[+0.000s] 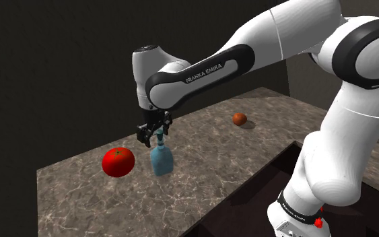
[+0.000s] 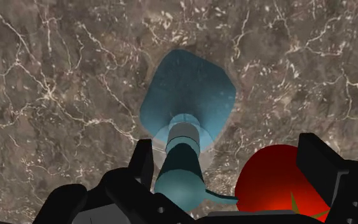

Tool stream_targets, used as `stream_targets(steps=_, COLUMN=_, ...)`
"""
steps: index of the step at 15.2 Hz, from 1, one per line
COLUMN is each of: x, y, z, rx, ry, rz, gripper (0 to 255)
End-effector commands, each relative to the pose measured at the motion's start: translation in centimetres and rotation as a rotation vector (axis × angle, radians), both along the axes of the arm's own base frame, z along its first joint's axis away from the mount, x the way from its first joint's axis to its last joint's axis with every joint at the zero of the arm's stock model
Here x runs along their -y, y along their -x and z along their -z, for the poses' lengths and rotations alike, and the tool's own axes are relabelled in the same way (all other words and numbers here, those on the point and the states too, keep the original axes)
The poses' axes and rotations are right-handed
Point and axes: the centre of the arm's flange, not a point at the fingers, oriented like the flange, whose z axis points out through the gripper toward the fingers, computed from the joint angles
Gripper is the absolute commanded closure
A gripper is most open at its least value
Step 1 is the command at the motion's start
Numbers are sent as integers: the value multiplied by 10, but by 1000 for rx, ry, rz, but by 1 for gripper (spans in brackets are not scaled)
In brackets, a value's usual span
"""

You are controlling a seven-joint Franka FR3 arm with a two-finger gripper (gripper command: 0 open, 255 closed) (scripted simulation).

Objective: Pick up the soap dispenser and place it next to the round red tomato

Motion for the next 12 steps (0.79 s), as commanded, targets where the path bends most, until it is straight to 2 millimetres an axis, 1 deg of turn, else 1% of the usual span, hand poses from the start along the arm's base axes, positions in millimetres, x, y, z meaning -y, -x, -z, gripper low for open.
stream_targets(steps=1, x=-1, y=0, z=-13, rx=0, ry=0, rz=0, gripper=0)
stream_targets(steps=4, x=-3, y=1, z=-49, rx=0, ry=0, rz=0, gripper=0)
stream_targets(steps=12, x=-3, y=0, z=-49, rx=0, ry=0, rz=0, gripper=0)
